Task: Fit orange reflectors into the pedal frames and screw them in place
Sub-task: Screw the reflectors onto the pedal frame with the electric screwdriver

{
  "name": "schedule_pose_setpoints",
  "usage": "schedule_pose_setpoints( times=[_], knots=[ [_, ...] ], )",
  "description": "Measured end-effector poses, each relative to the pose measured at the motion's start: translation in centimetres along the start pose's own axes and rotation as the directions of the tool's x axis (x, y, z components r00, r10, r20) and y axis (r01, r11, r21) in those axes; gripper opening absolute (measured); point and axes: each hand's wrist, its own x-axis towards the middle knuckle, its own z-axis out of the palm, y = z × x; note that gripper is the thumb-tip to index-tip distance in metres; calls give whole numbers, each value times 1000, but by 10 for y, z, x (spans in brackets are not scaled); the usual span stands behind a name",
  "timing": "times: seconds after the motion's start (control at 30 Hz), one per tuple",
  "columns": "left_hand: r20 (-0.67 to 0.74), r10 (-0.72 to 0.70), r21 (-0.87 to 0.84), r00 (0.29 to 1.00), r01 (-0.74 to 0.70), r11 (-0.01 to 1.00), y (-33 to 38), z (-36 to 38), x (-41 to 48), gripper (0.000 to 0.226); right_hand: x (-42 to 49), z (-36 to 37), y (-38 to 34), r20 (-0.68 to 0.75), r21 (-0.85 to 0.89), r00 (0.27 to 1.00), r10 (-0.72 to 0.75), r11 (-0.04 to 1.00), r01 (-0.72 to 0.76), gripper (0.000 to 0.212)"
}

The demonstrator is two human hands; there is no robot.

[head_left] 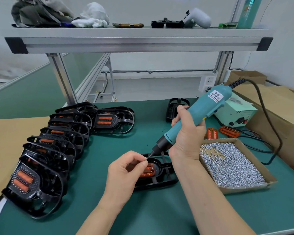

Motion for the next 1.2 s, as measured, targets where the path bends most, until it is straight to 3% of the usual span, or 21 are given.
schedule_pose_setpoints(
  times=[0.07, 0.1, 0.23, 0.3, 0.67, 1.2],
  knots=[
    [1, 5, 142, 1000, -5, 990, -4, -10, 1, 27, -1, 2, 4, 2, -17, 1000, 5, 1000, -5, 15],
    [25, -10, 232, 1000, 4, 973, -7, -17, 1, 37, -1, 4, 6, 4, -29, 1000, 3, 1000, -3, 14],
    [246, -221, 543, 944, 55, 838, -22, -49, 3, 123, -5, 7, 16, 40, -90, 999, 9, 996, -5, 15],
    [281, -283, 595, 917, 65, 801, -27, -55, 4, 138, -8, 9, 24, 71, -126, 997, 13, 992, -4, 15],
    [258, -216, 610, 942, 14, 792, -34, -50, 7, 140, -28, 18, 54, 230, -317, 973, 6, 946, 69, 20],
    [263, -217, 629, 940, 4, 777, -35, -50, 9, 139, -28, 17, 61, 260, -327, 966, -4, 941, 91, 17]
  ],
)
